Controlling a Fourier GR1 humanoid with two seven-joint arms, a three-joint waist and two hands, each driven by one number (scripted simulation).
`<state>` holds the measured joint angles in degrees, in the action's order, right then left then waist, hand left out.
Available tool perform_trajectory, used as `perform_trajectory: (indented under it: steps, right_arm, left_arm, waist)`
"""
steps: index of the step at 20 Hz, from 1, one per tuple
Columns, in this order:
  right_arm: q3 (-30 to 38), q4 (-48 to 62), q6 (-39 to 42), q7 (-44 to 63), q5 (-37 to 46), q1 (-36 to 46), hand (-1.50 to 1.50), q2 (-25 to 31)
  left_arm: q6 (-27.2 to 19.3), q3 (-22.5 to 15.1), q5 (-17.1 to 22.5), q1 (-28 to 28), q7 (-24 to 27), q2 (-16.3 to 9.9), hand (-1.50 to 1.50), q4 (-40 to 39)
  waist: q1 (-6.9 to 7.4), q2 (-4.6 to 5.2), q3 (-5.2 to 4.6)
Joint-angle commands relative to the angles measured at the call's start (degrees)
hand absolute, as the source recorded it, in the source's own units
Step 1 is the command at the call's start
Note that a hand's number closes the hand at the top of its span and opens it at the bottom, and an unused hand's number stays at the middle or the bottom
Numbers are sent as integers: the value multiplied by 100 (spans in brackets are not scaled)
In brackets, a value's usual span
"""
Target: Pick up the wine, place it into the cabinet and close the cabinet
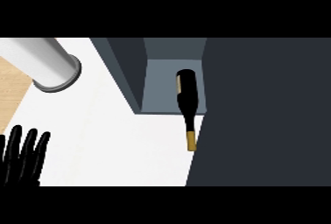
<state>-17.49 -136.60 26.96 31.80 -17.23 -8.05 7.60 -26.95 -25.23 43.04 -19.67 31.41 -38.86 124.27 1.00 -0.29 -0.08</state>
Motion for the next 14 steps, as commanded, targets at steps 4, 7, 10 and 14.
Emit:
perform_trajectory:
  steps: [4, 7, 10, 14]
  right_arm:
    - [-1262, -766, -710, 830, 696, 229, 150, -448]
    - [-1932, -459, -1077, 814, 1479, 689, 150, -743]
    - [-2269, -23, -1383, 629, 1933, 1220, 150, -751]
    - [-2265, 564, -2276, 1076, 2102, 2798, 150, -756]
  left_arm:
    - [952, 1090, 602, -1184, 282, -373, -150, 352]
    - [1427, 1580, 815, -1538, 313, -670, -150, 263]
    - [1898, 2154, 1104, -1730, 308, -742, -150, 166]
    - [2109, 2223, 974, -1775, 318, -637, -150, 33]
  waist:
    - [-6, -11, -3]
    - [39, -44, -12]
    - [29, -19, -5]
    - [43, 11, -7]
